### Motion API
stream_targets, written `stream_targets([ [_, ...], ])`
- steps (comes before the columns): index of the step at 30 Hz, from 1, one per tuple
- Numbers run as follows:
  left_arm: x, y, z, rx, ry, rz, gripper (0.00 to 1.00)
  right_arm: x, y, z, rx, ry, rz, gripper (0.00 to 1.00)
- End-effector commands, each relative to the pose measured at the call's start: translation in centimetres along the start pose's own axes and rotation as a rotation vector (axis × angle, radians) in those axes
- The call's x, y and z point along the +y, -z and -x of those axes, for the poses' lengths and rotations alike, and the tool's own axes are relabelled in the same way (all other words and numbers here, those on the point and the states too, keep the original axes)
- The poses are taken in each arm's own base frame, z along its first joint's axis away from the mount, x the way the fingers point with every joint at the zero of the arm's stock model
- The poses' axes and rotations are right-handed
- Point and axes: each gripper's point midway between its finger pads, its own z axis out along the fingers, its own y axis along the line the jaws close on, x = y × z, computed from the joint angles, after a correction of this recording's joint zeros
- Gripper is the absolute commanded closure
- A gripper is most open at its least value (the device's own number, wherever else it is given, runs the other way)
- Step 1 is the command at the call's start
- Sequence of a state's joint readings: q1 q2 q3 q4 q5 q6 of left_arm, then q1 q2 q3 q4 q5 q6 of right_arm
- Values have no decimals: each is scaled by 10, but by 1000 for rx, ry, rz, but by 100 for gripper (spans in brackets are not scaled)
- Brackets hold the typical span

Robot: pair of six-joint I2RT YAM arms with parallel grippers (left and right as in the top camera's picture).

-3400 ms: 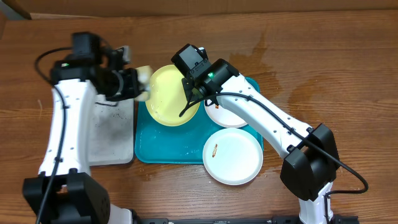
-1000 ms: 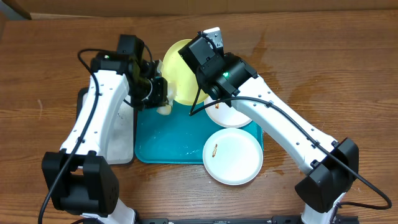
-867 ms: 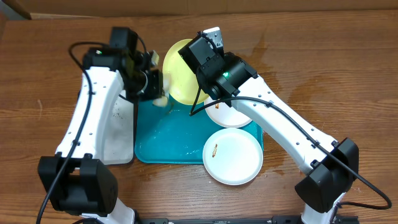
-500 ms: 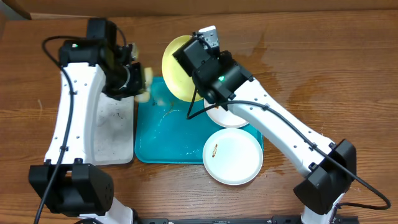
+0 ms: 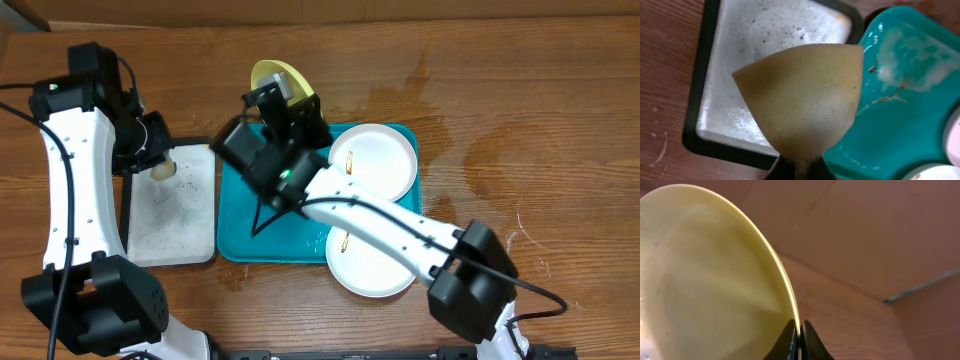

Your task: Clean dirty plates on tray and stack at the side

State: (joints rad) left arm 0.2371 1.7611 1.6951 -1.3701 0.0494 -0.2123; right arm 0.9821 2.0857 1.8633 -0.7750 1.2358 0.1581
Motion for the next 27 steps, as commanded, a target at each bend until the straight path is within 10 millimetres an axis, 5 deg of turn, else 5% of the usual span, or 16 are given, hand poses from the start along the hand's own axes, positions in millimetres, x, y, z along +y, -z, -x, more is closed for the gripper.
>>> stream_targets([
  [1,15,-10,-6,3,29,77,96,-27,27,17,-92,-14,-187,96],
  [7,18,-29,-9,11,56,89,96,-25,55,26,-152,-44,-216,96],
  [16,22,-31,-9,10,58,110,96,-23,48,28,-144,-82,-197,96],
  [22,22,-31,-9,9,58,110,96,0,46,26,-124,-26,-74,96],
  [27,22,-31,-9,10,58,109,96,-6,52,30,-142,-35,-118,96],
])
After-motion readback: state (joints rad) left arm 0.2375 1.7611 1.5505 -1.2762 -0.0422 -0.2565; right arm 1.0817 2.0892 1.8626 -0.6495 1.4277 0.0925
